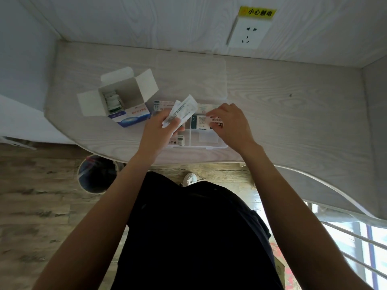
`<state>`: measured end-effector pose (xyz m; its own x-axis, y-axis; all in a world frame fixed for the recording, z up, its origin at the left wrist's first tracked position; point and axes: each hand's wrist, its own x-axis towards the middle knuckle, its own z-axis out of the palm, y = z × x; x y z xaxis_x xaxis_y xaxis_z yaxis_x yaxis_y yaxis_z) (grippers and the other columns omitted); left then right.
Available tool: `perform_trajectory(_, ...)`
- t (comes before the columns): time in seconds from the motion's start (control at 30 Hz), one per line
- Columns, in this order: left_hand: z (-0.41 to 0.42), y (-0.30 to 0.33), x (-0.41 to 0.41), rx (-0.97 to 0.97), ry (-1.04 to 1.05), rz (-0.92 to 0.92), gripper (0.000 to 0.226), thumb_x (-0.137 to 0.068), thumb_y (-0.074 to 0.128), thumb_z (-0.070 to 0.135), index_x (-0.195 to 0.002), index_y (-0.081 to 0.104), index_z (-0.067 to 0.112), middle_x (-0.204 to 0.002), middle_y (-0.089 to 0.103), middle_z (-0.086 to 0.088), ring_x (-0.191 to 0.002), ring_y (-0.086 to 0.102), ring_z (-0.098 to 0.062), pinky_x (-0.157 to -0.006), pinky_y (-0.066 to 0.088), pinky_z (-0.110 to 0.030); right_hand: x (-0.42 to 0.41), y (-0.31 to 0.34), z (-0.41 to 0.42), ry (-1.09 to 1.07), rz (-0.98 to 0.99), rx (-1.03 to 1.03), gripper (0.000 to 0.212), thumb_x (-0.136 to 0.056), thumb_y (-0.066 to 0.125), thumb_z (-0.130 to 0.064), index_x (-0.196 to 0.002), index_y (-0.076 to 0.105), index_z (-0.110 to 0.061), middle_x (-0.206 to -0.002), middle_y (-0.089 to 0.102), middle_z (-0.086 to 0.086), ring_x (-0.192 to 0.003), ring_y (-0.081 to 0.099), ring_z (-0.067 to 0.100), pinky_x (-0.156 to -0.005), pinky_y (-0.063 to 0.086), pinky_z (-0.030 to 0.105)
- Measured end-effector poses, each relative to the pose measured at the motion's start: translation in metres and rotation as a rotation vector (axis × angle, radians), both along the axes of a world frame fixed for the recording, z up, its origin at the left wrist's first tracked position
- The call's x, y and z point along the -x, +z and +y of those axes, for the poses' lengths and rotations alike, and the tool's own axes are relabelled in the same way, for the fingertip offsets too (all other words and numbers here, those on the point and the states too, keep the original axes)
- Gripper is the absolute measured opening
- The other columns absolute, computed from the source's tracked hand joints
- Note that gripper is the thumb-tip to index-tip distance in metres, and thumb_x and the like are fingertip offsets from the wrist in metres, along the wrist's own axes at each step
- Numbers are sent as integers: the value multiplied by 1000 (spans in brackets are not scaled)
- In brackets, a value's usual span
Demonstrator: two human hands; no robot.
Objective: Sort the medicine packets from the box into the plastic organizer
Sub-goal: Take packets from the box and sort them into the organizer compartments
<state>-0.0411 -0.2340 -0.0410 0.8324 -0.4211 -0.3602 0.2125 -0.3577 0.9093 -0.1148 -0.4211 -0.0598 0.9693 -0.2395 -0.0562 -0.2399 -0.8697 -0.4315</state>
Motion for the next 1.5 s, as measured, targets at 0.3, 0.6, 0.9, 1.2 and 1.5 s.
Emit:
perform_trajectory(0.3,-44,-18,3,-289,-472,-1060,41,-88,50,10,-128,54,15,-113,63,-9,-100,57,-27,-90,42,-40,17,30,-4,-545,-145,-1108,21,-96,51,-19,-114,59,-13,-93,66,6,-74,69,19,-67,56,26)
perform_trajectory(0.6,-51,-36,9,-384,-644,-986,53,-88,56,18,-137,40,4,-124,57,-13,-114,52,-29,-103,34,-38,19,6,-11,-579,-150,-690,20,-78,72,-6,-95,65,-14,-86,69,3,-77,69,20,-74,58,36)
perform_trajectory(0.9,-46,-34,6,-440,-473,-915,34,-84,65,28,-115,62,14,-109,62,-7,-104,53,-26,-94,38,-34,16,-1,2,-480,-132,-180,19,-84,67,-17,-103,66,-14,-94,70,3,-83,63,17,-71,42,20)
perform_trajectory(1.2,-45,-32,2,-432,-473,-872,32,-86,63,24,-115,63,11,-104,62,-9,-100,53,-27,-92,39,-36,26,-7,0,-629,-266,-382,20,-84,61,-5,-102,68,-10,-84,68,0,-70,61,6,-70,54,23)
perform_trajectory(1.5,-46,-28,-1,-473,-527,-895,30,-87,62,27,-115,63,18,-105,63,-4,-99,55,-24,-90,39,-36,27,-2,1,-548,-279,-401,21,-83,66,-9,-104,67,-9,-94,69,1,-78,60,8,-69,50,16)
